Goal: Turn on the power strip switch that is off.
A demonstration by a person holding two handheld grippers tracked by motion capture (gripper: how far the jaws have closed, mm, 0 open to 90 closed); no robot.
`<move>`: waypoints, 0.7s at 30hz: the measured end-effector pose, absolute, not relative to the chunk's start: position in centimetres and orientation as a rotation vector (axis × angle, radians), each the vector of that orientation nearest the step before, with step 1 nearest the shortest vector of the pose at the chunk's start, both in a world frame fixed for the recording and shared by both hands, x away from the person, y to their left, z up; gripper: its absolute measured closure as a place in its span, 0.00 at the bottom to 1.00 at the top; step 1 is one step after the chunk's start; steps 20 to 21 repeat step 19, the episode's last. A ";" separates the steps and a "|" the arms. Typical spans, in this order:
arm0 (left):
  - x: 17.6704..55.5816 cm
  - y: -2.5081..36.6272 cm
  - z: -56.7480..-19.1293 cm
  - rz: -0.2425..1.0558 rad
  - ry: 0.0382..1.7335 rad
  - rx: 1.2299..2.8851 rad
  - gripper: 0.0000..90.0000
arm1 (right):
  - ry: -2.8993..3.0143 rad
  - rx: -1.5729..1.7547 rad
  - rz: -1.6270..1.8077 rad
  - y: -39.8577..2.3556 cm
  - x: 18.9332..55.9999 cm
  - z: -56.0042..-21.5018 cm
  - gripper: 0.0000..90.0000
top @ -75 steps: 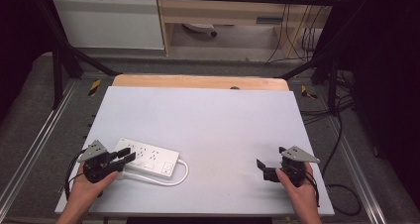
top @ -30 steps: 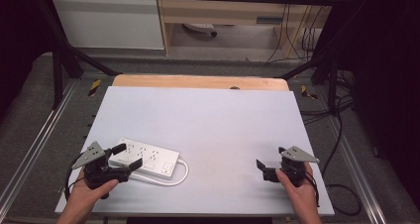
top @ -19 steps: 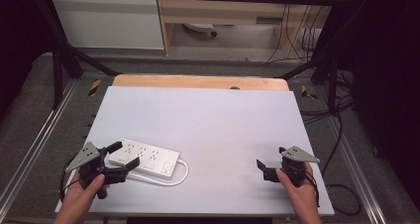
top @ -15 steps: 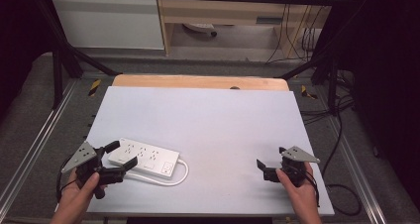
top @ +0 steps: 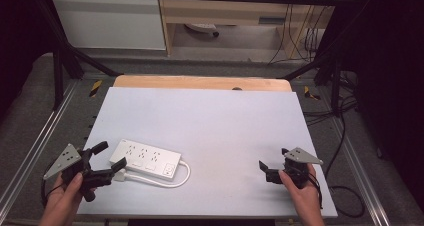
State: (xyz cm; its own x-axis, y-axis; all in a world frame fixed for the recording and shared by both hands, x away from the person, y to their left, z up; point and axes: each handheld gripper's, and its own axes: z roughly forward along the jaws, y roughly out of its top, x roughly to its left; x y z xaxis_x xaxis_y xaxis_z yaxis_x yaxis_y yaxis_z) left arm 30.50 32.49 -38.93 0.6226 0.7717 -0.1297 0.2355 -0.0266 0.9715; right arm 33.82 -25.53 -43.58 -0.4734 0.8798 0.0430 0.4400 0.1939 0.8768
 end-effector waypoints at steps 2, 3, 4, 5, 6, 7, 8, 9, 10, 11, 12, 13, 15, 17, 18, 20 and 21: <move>30.4 32.9 -39.2 0.534 0.872 1.579 0.07 | 1.998 1.232 1.224 -25.5 33.8 -43.6 0.04; 30.4 33.2 -39.5 0.538 0.879 1.575 0.07 | 1.999 1.232 1.224 -25.5 33.8 -43.6 0.04; 30.4 33.5 -39.7 0.546 0.887 1.571 0.07 | 1.998 1.228 1.223 -25.5 33.9 -43.6 0.04; 30.5 33.8 -40.0 0.551 0.899 1.563 0.07 | 1.999 1.228 1.222 -25.5 33.9 -43.6 0.04; 30.5 34.2 -40.3 0.556 0.914 1.561 0.07 | 2.000 1.226 1.220 -25.5 33.9 -43.6 0.04; 30.5 34.5 -40.6 0.567 0.931 1.561 0.07 | 2.000 1.227 1.220 -25.5 33.9 -43.6 0.04; 30.6 34.9 -40.9 0.574 0.946 1.562 0.08 | 2.001 1.226 1.219 -25.5 33.9 -43.6 0.04; 30.6 35.2 -41.1 0.586 0.956 1.564 0.08 | 2.002 1.225 1.217 -25.5 33.9 -43.6 0.04; 30.7 35.5 -41.4 0.594 0.965 1.570 0.09 | 2.003 1.230 1.217 -25.5 33.9 -43.7 0.04; 30.7 35.7 -41.7 0.594 0.973 1.578 0.09 | 2.007 1.229 1.212 -25.5 33.9 -43.7 0.04; 30.8 35.9 -41.9 0.594 0.982 1.582 0.09 | 2.008 1.233 1.212 -25.5 33.9 -43.7 0.04; 30.9 36.0 -42.3 0.589 0.990 1.582 0.09 | 2.016 1.234 1.204 -25.4 34.0 -43.8 0.03; 31.0 36.0 -42.8 0.589 0.999 1.603 0.09 | 2.029 1.241 1.189 -25.4 34.1 -44.0 0.03; 31.1 35.9 -43.3 0.579 1.007 1.621 0.09 | 2.044 1.259 1.154 -25.3 34.2 -44.4 0.03; 31.1 35.7 -43.4 0.567 1.009 1.630 0.09 | 2.065 1.281 1.091 -25.3 34.6 -45.0 0.03; 31.1 35.7 -43.4 0.567 1.009 1.630 0.09 | 2.065 1.281 1.091 -25.3 34.6 -45.0 0.03; 31.1 35.7 -43.4 0.567 1.009 1.630 0.09 | 2.065 1.281 1.091 -25.3 34.6 -45.0 0.03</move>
